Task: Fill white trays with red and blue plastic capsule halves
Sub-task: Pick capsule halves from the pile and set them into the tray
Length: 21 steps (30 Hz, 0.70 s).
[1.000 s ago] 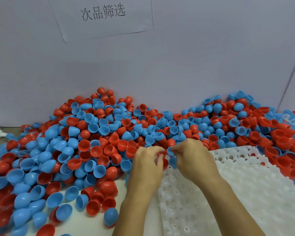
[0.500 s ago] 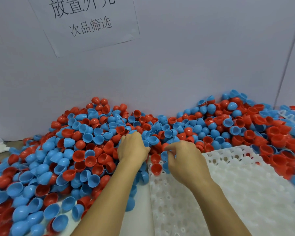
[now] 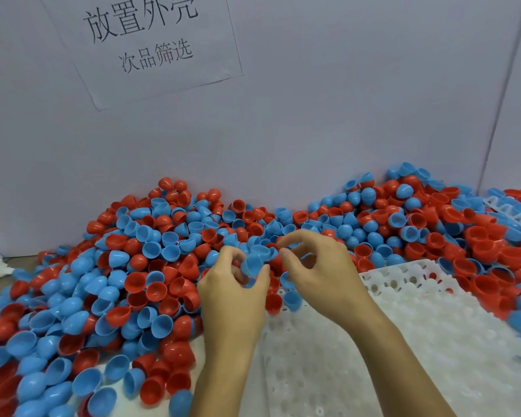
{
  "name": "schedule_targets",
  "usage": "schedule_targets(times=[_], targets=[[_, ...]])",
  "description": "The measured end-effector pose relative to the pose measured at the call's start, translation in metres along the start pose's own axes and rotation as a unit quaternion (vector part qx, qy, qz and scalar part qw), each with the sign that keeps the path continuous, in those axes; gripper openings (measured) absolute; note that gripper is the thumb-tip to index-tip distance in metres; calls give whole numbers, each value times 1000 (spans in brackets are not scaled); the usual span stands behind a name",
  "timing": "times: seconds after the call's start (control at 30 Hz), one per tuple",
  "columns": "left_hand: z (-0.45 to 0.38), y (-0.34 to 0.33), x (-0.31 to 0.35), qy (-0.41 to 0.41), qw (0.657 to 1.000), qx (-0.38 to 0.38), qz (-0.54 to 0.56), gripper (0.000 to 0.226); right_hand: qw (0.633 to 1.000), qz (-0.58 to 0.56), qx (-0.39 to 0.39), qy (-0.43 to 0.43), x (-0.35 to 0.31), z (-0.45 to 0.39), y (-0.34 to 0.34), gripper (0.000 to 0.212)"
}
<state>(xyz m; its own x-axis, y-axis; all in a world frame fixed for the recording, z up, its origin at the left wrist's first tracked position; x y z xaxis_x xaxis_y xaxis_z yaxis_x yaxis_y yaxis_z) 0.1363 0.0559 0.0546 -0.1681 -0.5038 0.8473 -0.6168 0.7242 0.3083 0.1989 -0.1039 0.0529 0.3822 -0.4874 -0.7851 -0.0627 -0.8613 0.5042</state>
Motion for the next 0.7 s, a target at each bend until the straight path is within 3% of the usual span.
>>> schedule_targets(times=[0.17,0.27,0.37,0.47,0.7], targets=[[8,-15,5,-39,998,-51,27,30,996,30,-79,-5,0,3,-18,20],[12,-28,1,-23,991,-113,63,34,997,49,-55,-17,5,1,-9,24],[14,-39,-7,35,974,-172,142,24,997,62,-38,-23,9,-2,-1,28],[11,-43,-17,94,953,-180,223,5,996,77,-49,-18,8,-2,-1,29],[10,-50,-34,148,941,-171,253,9,991,132,-35,-2,4,-1,-1,29]])
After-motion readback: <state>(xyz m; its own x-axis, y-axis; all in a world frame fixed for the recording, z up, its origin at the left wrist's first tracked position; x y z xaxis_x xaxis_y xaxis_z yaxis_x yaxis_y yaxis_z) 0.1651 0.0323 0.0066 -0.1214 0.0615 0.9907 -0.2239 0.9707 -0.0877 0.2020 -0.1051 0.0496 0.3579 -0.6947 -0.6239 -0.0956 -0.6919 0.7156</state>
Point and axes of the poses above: each hand's wrist, its own z-axis away from the middle knuckle, its own y-axis out of the back of the hand, x = y × z, the point moved 10 cm from there along -z, towards the middle knuckle, and after that the axes turned 7 degrees about z, right-handed, at the moved point
